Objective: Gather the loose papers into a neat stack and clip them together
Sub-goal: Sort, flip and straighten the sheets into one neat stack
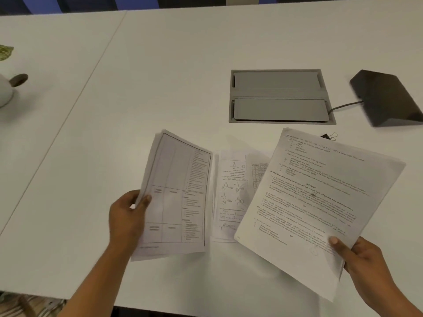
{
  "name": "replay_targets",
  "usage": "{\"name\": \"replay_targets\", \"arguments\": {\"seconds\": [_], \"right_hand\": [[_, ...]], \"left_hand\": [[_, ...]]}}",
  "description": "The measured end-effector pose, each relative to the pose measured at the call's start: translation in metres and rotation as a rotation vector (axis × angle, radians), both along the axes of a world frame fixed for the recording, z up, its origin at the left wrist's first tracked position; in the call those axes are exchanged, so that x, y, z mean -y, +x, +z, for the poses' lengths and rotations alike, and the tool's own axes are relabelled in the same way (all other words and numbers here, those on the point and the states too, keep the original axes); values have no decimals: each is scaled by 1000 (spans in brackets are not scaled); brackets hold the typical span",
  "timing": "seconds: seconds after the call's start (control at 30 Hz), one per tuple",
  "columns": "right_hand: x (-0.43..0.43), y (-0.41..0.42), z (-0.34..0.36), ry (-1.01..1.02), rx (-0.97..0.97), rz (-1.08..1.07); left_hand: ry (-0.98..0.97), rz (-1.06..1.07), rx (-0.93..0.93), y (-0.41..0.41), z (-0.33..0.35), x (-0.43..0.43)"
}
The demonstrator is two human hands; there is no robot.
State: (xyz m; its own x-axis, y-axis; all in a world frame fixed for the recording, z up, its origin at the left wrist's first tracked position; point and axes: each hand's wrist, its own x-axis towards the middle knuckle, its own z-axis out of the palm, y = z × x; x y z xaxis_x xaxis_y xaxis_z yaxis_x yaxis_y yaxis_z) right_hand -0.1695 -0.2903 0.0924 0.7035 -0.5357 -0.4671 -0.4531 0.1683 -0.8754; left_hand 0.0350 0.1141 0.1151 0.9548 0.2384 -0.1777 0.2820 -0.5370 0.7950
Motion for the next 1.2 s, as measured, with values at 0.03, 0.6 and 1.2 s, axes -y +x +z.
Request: {"name": "replay_targets", "arguments": {"seconds": [0.03,0.6,1.2], "right_hand": [[-1,1,0,2,-3,10],[-33,40,19,64,139,134],[-30,66,47,6,196,218]], "left_hand": [[-35,1,18,-2,9,-3],[-450,-124,-44,-40,63,102],[-607,-267,-228,-44,46,146]]}}
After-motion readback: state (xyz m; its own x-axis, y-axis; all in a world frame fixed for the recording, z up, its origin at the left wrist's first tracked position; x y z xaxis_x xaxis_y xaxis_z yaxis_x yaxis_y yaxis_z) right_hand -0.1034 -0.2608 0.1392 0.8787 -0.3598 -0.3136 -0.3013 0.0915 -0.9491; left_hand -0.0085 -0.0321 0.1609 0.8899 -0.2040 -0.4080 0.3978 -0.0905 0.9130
